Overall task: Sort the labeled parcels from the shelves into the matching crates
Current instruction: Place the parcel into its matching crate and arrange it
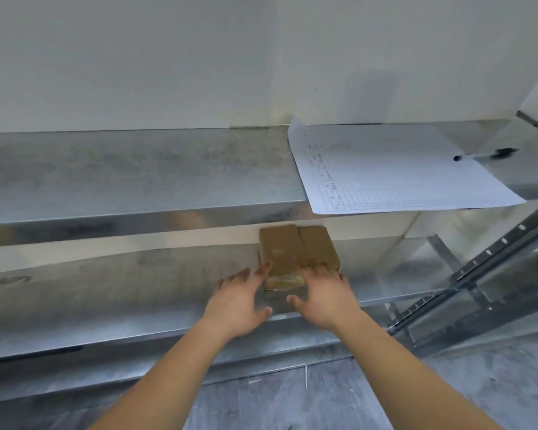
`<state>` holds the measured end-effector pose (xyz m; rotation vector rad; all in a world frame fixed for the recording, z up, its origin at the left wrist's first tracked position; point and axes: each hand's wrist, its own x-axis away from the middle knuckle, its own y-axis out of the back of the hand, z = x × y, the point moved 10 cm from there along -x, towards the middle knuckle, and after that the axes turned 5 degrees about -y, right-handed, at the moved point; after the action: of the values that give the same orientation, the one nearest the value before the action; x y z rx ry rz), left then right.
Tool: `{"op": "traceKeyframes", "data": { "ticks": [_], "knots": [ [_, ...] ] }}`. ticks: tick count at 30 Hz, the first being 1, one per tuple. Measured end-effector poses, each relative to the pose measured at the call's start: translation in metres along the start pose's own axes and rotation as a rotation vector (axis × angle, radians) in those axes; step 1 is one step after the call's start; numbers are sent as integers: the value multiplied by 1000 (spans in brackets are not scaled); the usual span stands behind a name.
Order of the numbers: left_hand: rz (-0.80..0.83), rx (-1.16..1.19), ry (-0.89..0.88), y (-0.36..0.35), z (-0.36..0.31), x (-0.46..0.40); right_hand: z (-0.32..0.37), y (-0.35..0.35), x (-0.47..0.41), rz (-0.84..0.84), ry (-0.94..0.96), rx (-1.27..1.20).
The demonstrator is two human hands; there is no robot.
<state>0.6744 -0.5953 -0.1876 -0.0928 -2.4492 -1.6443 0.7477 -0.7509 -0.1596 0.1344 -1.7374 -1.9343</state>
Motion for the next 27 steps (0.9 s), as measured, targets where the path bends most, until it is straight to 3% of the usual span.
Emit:
{"op": "traceKeyframes", "data": {
  "ticks": [11, 15, 21, 24, 27],
  "knots": [
    [58, 269, 209, -53, 5, -66, -2, -28, -65, 17, 212, 145],
    [-117, 475, 194, -46, -4, -60, 0, -27, -56, -207, 318, 58],
    [-381, 472, 252, -26, -10, -19, 11, -30, -29, -253, 500, -96],
    [-409, 382, 374, -25, 0, 4, 12, -32, -36, -116, 454, -306],
    [-337, 484, 489, -36, 12, 24, 5, -48, -47, 134, 296, -441]
  ]
}}
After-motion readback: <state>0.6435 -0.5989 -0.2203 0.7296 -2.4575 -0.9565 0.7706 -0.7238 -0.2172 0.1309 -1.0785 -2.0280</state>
